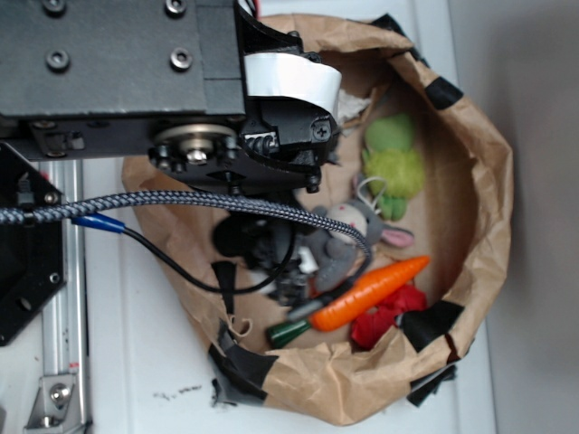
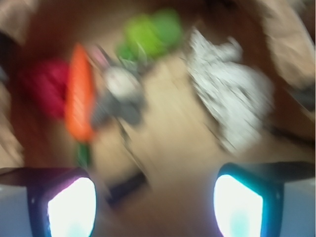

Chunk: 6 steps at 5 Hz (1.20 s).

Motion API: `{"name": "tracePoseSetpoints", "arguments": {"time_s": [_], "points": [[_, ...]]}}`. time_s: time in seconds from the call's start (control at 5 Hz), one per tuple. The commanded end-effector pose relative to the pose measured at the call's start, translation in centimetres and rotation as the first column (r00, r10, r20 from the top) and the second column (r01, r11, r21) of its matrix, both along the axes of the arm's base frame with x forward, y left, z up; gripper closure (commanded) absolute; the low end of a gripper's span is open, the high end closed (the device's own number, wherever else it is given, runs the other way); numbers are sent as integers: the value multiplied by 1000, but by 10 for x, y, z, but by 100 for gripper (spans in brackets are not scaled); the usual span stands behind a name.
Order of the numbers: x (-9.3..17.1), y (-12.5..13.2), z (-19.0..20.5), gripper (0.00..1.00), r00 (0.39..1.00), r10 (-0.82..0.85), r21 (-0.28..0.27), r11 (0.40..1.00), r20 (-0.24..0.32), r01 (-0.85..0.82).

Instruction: Grab the gray animal.

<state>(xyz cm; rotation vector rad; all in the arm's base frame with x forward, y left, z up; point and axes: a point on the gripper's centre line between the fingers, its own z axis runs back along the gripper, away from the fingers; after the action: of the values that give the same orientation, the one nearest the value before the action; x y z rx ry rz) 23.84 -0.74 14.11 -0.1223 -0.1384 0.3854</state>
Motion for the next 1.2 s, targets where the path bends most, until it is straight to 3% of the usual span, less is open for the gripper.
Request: {"name": "tracePoseSetpoints", "arguments": {"time_s": [0.0, 0.2, 0.4, 0.6, 0.8, 1.0], "points": [[35, -7, -70, 0, 995, 15, -77, 997, 94, -8], [51, -18, -103, 0, 993, -17, -101, 994, 118, 29], [71, -39, -131, 100, 985, -149, 84, 986, 93, 141], [64, -38, -117, 100, 974, -218, 181, 962, 55, 205], [49, -28, -66, 100, 956, -284, 159, 949, 70, 271], [41, -11, -18, 100, 940, -316, 196, 937, 128, 288]]}}
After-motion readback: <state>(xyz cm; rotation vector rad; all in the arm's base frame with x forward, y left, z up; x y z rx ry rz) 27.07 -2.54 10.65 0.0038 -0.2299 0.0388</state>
